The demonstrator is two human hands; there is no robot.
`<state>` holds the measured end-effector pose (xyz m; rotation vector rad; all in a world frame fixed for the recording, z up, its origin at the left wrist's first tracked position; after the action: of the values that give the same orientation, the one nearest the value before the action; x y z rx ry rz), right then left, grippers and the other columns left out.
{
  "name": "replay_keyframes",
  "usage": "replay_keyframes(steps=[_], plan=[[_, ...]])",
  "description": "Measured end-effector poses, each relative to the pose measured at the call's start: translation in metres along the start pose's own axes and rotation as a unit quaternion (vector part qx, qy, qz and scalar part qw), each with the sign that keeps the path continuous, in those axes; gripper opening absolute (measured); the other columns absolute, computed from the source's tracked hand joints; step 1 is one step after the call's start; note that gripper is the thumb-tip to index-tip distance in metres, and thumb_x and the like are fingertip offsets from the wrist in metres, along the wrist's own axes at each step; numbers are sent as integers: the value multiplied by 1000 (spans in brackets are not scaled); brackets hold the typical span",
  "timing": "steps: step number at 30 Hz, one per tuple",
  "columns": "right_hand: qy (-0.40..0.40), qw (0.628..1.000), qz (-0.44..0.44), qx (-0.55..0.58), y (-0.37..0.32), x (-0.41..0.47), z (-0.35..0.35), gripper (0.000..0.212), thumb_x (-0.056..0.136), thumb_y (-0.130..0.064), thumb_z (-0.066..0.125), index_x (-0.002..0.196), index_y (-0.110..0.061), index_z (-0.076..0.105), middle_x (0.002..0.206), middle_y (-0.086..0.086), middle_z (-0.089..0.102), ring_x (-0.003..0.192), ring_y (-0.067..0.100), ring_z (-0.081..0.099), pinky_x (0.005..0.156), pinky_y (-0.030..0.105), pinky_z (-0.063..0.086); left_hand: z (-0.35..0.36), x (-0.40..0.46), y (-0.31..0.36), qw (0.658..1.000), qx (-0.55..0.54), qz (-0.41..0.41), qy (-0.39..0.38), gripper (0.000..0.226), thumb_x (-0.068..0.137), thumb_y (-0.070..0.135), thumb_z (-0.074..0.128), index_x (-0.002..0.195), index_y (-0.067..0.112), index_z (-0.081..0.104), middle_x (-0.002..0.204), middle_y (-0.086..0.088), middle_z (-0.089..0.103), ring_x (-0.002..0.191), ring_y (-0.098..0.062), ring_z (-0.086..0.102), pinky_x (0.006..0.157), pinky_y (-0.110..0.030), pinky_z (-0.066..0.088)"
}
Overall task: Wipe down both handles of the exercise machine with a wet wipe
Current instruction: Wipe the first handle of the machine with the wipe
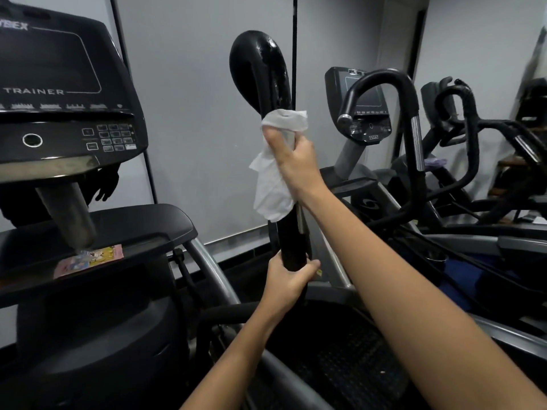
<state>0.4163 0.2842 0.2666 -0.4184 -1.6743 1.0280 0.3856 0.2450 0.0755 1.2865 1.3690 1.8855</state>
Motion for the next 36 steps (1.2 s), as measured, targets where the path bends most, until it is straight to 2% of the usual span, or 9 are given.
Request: replay_keyframes(steps=[4,7,10,14,17,22,27,34,36], plan=[[-5,1000,7,-1,33,-42,-4,15,87,-33,65,87,-20,57,70,-9,59,53,-4,55,56,17,44,-5,-1,4,999,-21,12,32,18,75,-3,72,88,9,65,76,4,70,71,-8,65,74,-31,53],[-8,1000,20,-9,57,-71,-10,15,86,-31,66,93,-20,58,80,-10,64,65,-11,61,62,8,46,-5,-4,7,999,-35,30,19,42,81,-11,62,119,4,54,105,3,64,93,5,63,84,-13,49],[-6,1000,19,-19,54,-67,-10,17,85,-32,66,93,-19,60,79,-9,64,68,-3,63,65,12,48,-5,-7,8,999,-35,16,21,34,83,-13,58,114,1,57,90,5,66,85,-6,65,75,-15,51],[0,1000,0,-22,21,-26,-3,42,85,-42,65,106,-6,58,81,2,63,71,19,63,67,36,54,-1,-4,10,1000,5,-10,13,17,80,-5,67,74,9,60,54,6,62,52,-3,58,60,-22,48],[33,998,-25,-41,-5,-1,-2,61,77,-60,61,113,-10,55,90,5,65,81,24,65,78,43,57,-4,-2,4,1000,8,-11,14,21,78,-1,70,70,11,56,54,5,59,51,-8,55,59,-23,47],[87,981,-76,-157,6,-47,-3,46,88,-39,61,121,-11,46,82,-2,58,67,13,58,60,24,51,-5,-3,10,999,-2,8,36,25,76,-11,66,82,12,60,73,2,66,65,1,63,66,-17,50],[91,966,-47,-237,33,-86,-6,43,84,-21,63,119,-9,41,92,-2,50,75,15,55,64,19,41,-11,-1,11,996,4,68,61,26,78,-18,60,103,-15,53,84,-9,60,69,5,60,64,-11,48],[110,986,-3,-121,-20,-7,-3,35,80,-31,69,107,-12,62,83,-3,60,80,17,59,77,29,49,-5,-3,1,999,11,-18,25,13,76,2,72,76,9,61,64,0,66,62,-12,63,68,-37,51],[61,997,34,-20,-15,5,-3,30,78,-38,73,96,-15,67,82,-3,63,78,15,61,75,28,48,-5,-3,0,999,26,-15,19,17,77,3,72,72,11,58,57,1,62,55,-11,59,62,-32,50]])
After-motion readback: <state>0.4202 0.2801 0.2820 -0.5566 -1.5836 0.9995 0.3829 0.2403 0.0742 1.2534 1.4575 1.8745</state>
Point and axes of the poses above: each hand's wrist, its own x-axis towards the middle knuckle, its own z-axis out of the palm, y = z × x, the point moved 8 cm from there along x, towards the middle knuckle
